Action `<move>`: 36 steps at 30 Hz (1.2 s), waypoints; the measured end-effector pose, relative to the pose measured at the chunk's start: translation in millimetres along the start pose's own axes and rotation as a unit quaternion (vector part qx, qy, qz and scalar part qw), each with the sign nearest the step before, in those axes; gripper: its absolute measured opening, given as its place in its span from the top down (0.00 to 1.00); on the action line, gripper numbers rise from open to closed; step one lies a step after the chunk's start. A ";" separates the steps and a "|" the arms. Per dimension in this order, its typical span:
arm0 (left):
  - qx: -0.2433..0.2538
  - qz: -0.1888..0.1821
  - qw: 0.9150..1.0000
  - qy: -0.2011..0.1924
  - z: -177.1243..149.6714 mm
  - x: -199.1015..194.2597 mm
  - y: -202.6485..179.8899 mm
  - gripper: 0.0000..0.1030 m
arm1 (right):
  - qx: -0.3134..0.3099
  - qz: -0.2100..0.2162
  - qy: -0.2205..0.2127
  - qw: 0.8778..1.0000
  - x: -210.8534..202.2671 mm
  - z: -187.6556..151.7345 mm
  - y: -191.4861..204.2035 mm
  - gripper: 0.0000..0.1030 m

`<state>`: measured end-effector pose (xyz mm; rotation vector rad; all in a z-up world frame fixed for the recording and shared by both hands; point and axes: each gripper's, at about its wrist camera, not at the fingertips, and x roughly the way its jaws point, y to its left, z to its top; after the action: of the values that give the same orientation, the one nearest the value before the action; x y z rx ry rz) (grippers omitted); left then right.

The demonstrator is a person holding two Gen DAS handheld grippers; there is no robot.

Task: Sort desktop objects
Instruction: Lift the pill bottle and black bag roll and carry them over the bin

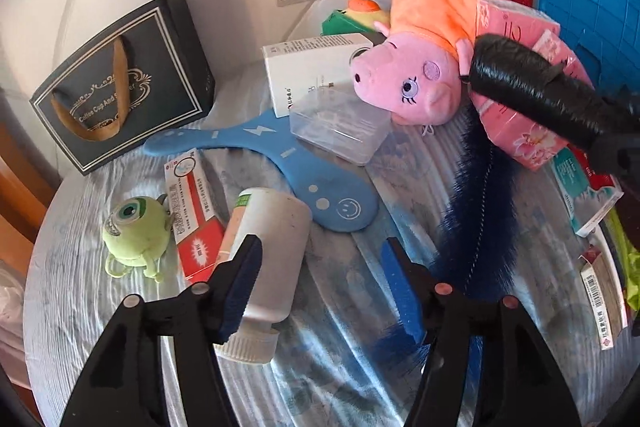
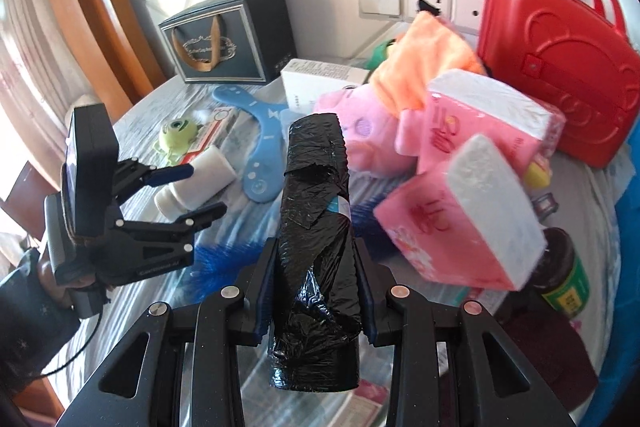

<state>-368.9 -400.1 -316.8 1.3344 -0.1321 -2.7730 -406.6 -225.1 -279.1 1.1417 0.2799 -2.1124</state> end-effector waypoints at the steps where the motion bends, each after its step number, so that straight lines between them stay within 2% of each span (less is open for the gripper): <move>1: 0.000 0.001 1.000 -0.003 -0.7 -4.6 2.8 0.41 | -0.004 0.002 0.001 1.000 0.6 1.1 2.9 0.67; 4: 0.000 0.013 1.000 -0.010 -3.2 -18.6 12.1 0.39 | -0.010 0.008 -0.002 1.000 1.6 3.5 8.3 0.67; 5: -0.003 0.017 1.000 -0.012 -3.2 -20.7 15.7 0.37 | -0.010 0.010 -0.002 1.000 2.7 3.8 8.5 0.67; 6: -0.006 0.019 1.000 -0.011 -2.8 -20.5 19.5 0.30 | -0.009 0.012 -0.001 1.000 4.8 4.3 9.0 0.67; 7: -0.008 0.018 1.000 -0.007 -2.6 -16.6 21.7 0.28 | -0.008 0.014 0.001 1.000 7.2 4.7 9.2 0.67; 9: -0.005 0.010 1.000 0.007 -1.6 -3.4 21.7 0.28 | -0.005 0.023 0.006 1.000 10.0 4.6 10.5 0.67; 12: 0.018 0.025 0.999 0.034 -1.8 23.6 17.9 0.28 | -0.016 0.024 0.009 1.000 9.3 5.1 16.8 0.67; 18: 0.069 0.053 0.995 0.046 -7.5 50.0 17.6 0.28 | -0.016 0.016 -0.001 1.000 5.4 10.2 15.2 0.67; 20: 0.061 0.049 0.997 0.029 -6.5 44.1 21.3 0.48 | -0.016 0.011 -0.003 1.000 6.4 11.4 14.7 0.67; 21: 0.048 0.050 0.997 0.025 -5.2 40.8 24.1 0.50 | -0.017 0.009 -0.002 1.000 6.7 11.3 14.3 0.67; 23: 0.018 0.043 0.999 0.008 -2.0 29.2 29.5 0.50 | -0.017 0.008 -0.002 1.000 5.9 10.5 14.0 0.67; 27: 0.019 0.056 0.998 -0.002 0.4 6.7 19.6 0.50 | -0.016 0.005 -0.008 1.000 0.2 10.1 14.8 0.67; 30: 0.002 0.055 0.998 -0.028 6.4 -22.1 9.5 0.50 | -0.017 0.003 -0.016 1.000 -10.6 8.2 15.3 0.67; 36: 0.006 0.059 0.996 -0.073 26.5 -88.3 -25.2 0.50 | -0.011 -0.001 -0.044 0.999 -53.8 0.2 15.2 0.67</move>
<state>-335.1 -365.5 -234.4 1.0882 -0.2262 -2.7707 -377.2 -210.2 -233.9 1.0343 0.2619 -2.1492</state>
